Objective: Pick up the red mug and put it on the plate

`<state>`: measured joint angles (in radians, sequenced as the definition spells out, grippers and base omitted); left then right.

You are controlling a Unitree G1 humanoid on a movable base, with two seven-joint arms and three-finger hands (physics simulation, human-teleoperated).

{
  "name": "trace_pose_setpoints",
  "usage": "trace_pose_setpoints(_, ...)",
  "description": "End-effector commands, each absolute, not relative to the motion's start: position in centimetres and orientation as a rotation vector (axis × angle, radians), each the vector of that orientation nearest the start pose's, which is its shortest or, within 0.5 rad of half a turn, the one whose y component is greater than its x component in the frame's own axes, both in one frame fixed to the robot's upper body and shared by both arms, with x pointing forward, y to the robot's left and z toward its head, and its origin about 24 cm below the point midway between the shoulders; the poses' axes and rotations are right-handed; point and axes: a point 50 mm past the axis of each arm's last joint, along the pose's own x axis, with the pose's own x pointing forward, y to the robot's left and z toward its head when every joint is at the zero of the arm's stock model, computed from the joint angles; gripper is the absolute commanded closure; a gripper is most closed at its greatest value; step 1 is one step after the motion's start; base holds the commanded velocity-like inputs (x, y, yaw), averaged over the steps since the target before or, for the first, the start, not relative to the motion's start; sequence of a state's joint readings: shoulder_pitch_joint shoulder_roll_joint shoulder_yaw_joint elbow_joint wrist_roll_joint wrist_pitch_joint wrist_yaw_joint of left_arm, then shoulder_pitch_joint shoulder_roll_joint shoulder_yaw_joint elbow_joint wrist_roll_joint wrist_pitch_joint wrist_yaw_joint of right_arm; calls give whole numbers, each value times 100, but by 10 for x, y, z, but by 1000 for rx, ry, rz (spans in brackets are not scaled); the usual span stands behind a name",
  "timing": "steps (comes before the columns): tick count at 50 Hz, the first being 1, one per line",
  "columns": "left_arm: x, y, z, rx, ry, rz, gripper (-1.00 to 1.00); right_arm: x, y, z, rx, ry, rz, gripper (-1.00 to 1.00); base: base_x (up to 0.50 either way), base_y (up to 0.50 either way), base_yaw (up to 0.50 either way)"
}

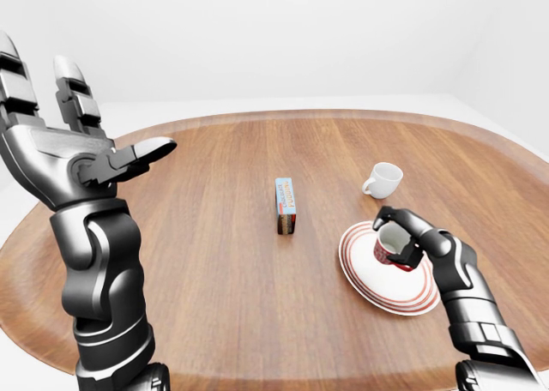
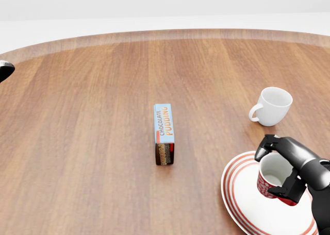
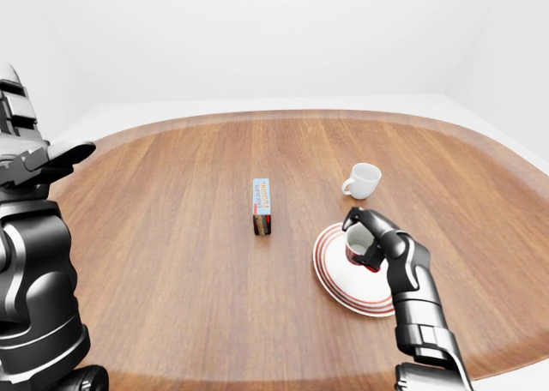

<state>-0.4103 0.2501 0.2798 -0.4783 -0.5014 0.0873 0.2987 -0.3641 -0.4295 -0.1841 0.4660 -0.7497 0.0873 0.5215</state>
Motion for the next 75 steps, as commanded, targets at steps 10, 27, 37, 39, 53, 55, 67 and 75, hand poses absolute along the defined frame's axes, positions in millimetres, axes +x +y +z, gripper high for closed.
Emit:
trace_pose_setpoints(10, 251, 217, 255, -346, -805, 204, -95, 298, -280, 21, -938, 538, 119, 100, 0, 0, 0)
trace_pose_setpoints(27, 252, 218, 253, -341, -795, 208, -95, 297, -286, 23, -962, 521, 58, 100, 0, 0, 0)
trace_pose_setpoints(37, 252, 219, 253, -338, -794, 210, -95, 297, -284, 21, -962, 519, 46, 100, 0, 0, 0)
trace_pose_setpoints(39, 252, 219, 253, -340, -798, 210, -95, 297, -284, 20, -961, 523, 48, 100, 0, 0, 0)
trace_pose_setpoints(53, 251, 219, 254, -342, -801, 209, -95, 299, -283, 10, -952, 552, 35, 100, 0, 0, 0)
trace_pose_setpoints(55, 252, 219, 254, -341, -798, 211, -95, 298, -284, 9, -954, 558, 32, 100, 0, 0, 0)
trace_pose_setpoints(67, 252, 219, 253, -338, -795, 212, -95, 297, -288, 6, -971, 572, 8, 100, 0, 0, 0)
trace_pose_setpoints(75, 252, 220, 252, -337, -793, 213, -95, 296, -289, 3, -975, 583, 0, 100, 0, 0, 0)
